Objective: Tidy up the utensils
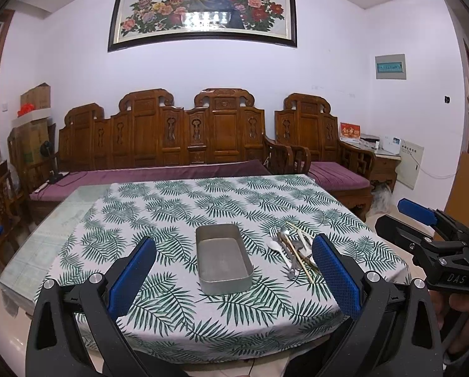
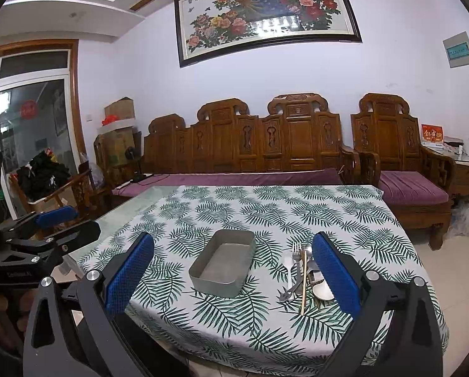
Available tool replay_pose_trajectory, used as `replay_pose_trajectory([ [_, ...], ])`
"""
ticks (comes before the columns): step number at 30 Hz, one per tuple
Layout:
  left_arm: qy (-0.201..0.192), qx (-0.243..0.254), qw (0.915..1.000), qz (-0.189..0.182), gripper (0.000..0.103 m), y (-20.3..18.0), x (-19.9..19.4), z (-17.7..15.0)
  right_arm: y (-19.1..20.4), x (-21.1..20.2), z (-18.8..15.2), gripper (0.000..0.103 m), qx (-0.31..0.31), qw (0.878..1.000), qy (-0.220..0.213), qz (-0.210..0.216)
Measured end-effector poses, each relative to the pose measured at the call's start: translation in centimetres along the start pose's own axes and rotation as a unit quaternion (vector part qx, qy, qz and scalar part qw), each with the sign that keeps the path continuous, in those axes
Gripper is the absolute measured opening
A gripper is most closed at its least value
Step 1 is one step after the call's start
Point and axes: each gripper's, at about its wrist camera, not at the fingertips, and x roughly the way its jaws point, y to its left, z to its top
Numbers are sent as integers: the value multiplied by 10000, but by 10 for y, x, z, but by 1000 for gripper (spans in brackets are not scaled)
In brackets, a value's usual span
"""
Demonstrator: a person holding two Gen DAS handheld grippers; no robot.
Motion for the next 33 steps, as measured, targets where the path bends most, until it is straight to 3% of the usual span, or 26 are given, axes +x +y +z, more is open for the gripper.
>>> replay_pose_trajectory([
  [33,-49,25,10000,-5,96,-2,-2,0,5,-3,2,101,-4,10000,-20,2],
])
